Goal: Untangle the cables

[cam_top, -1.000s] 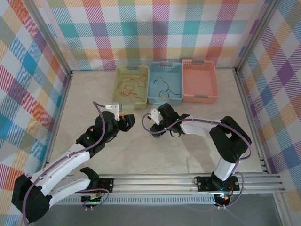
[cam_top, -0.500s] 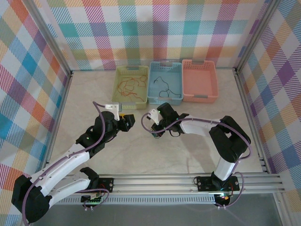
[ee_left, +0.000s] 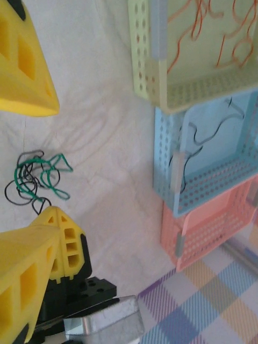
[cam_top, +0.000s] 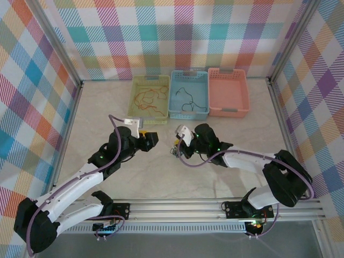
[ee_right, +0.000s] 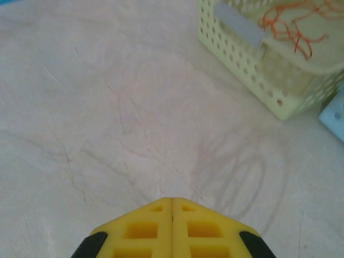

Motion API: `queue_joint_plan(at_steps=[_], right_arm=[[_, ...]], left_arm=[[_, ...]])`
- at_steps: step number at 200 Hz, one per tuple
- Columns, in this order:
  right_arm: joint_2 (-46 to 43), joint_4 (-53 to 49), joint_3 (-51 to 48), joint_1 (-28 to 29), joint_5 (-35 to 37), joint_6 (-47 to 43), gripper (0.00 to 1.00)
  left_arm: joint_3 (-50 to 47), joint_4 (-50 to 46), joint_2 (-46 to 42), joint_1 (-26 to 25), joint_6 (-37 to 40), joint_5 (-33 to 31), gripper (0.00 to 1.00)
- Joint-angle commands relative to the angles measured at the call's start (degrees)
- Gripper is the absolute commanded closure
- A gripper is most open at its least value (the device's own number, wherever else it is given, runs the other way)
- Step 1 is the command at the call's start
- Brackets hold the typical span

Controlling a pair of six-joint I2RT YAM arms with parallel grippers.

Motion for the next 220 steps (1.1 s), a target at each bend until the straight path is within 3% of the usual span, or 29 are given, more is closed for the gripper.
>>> queue_joint_plan(at_steps=[1,34,77,220], right_arm=[[-2.1,12.8,-3.6,-0.6,-2.9,3.3,1.00],[-3.3,19.1,-6.1,-3.3,-5.5,8.8,1.00],[-3.8,22.0,-7.2,-5.0,-7.4,11.8,1.00],[-3.2,27.2,-8.2,-7.1,-14.4,16.3,1.00]], left_arm=[[-0.3,5.8,2.6,-0.5,0.7,10.3,0.44],[0.5,9.5,6.9,-1.6,-0.3,17.6,0.44],[2.2,11.1,12.8,-2.3,-2.8,22.0,0.44],[5.5,8.7,20.4,-4.4,-0.6,20.7,0.47]])
